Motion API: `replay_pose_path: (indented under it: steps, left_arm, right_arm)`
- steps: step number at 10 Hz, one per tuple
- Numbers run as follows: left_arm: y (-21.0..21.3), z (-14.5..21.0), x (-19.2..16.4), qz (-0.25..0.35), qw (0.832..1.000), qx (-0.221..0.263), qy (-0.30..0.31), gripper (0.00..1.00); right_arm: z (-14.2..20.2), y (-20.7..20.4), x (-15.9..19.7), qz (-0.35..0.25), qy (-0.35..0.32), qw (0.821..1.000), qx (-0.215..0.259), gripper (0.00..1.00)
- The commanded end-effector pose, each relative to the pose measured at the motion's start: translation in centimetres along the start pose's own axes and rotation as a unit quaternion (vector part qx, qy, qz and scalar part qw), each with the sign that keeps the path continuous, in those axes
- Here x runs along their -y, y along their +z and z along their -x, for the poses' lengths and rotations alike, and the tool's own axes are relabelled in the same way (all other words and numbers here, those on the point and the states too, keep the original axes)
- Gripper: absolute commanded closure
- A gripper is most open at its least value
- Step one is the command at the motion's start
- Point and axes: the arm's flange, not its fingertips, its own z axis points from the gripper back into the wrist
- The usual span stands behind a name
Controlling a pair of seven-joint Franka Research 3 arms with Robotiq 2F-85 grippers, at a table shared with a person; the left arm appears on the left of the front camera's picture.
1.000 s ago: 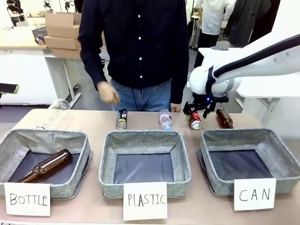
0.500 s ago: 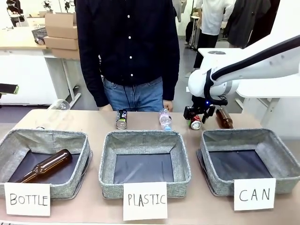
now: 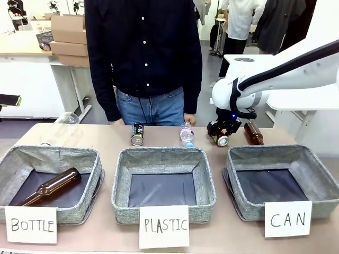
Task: Sort the can waste into the basket.
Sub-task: Pick up the can waste from the table and place it in the right Fabric basket.
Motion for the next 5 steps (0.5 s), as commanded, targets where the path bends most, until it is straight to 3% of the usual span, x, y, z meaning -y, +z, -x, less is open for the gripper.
replay_pose_path:
  steps: [1, 3, 5]
  left_arm:
    - [-0.1, -0.3, 0.3, 0.010, 1.000, 0.007, -0.011, 0.00]
    - [-0.1, -0.3, 0.3, 0.010, 1.000, 0.007, -0.011, 0.00]
    - [-0.1, -0.3, 0.3, 0.010, 1.000, 0.007, -0.011, 0.00]
  right_arm:
    - [-0.5, 0.1, 0.0, 0.005, -0.003, 1.000, -0.002, 0.94]
    - [-0.3, 0.5, 0.0, 0.008, -0.005, 1.000, 0.001, 0.94]
    - [2.3, 5.3, -0.1, -0.029, 0.029, 0.999, 0.013, 0.94]
